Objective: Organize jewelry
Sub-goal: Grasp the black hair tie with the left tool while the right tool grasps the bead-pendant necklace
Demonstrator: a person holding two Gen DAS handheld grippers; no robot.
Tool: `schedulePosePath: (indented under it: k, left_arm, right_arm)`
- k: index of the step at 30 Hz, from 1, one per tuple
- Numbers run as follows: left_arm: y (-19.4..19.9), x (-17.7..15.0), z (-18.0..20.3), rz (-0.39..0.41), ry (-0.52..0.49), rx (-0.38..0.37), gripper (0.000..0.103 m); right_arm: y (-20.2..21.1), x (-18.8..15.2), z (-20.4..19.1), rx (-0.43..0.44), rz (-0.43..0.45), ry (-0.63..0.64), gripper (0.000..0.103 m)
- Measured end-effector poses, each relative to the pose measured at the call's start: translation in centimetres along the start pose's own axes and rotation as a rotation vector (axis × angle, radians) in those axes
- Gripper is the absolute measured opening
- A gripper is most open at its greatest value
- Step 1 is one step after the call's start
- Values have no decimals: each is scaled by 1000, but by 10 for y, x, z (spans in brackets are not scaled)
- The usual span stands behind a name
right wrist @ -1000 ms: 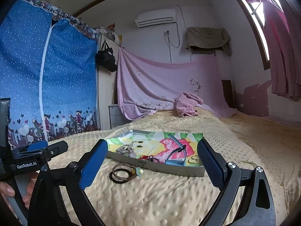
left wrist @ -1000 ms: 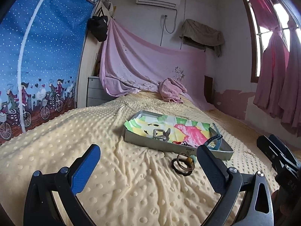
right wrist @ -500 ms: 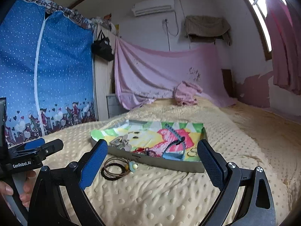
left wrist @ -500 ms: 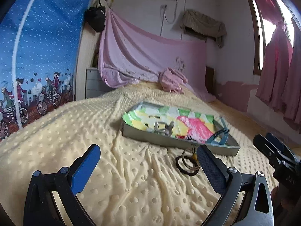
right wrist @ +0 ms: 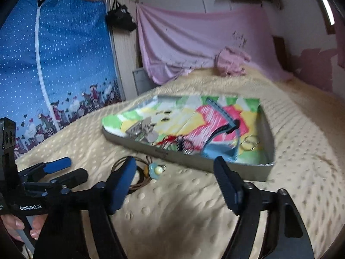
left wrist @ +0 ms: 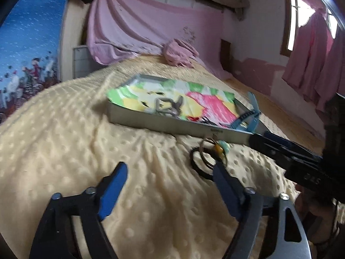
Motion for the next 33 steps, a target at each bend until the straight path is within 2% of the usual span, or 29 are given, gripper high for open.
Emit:
schedulePosePath:
  k: [1,3,5,11,14,17,22,25,33]
  left_arm:
    - [-3,0,2,-12,-6,-14,65]
    - [-11,-3,7,-43,-19,-42,50]
    - [-18,-4,11,-71,-24,-64,44]
    - [-29,0,12,-88,-1,-100,40]
    - [-37,2,12,-100,11,-113,37]
    - [-43,1,14,-110,6,-119,35]
    - [-48,-3,14,-119,4,-121,32]
    - [-49,-4,15,-114,-1,-111,27]
    - [-44,-3,19,-86,-32,-91,14]
  right_arm:
    - [-7,-3,-2,17,-21,1,66]
    - [-18,-6,-5,36,-54,6,60]
    - [-27,-10,-7,49,-83,6,54]
    - [-57,-22,-13,95,-182,-14,43]
    - [-66,-26,-17,106,-204,-8,42]
    - [-70,-30,-18,109,-224,-4,37]
    - [-73,-34,-14,116,-234,-27,33]
    - [-78,-41,-11,114,-254,-43,29]
    - [-76,-40,-6,131,-226,-79,24]
Point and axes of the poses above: each gripper's, at about its wrist camera, not at the fingertips, and y roughly against the way its jaws point, z to its right, x to its top, the point moved 9 cm from there along -y, roughly the way its jaws point, and after that the axes turned 8 degrees about -y, right-handed, at the moved point
